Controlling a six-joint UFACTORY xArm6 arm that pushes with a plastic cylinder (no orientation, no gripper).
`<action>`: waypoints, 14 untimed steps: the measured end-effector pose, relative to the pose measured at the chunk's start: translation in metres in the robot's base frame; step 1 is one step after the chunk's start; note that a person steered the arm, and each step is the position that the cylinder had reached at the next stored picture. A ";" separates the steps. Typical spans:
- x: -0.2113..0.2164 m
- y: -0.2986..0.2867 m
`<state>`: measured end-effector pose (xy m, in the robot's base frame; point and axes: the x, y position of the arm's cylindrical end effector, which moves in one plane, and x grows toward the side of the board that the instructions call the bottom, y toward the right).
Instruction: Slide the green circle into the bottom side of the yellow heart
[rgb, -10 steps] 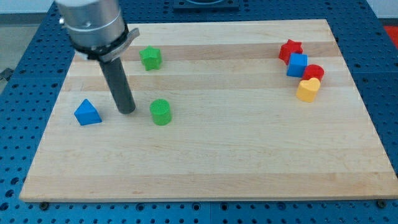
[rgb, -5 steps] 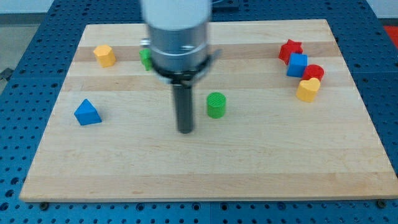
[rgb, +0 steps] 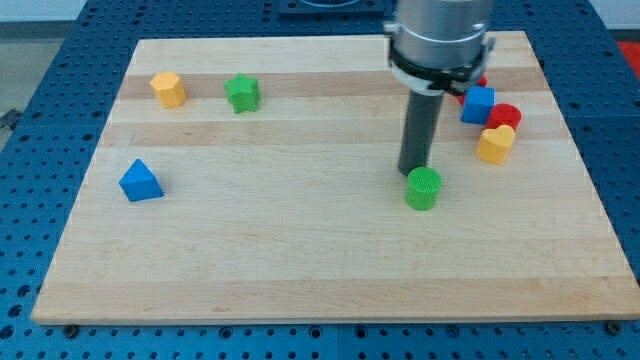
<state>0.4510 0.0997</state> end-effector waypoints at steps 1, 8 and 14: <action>-0.013 -0.042; 0.035 0.068; 0.033 0.103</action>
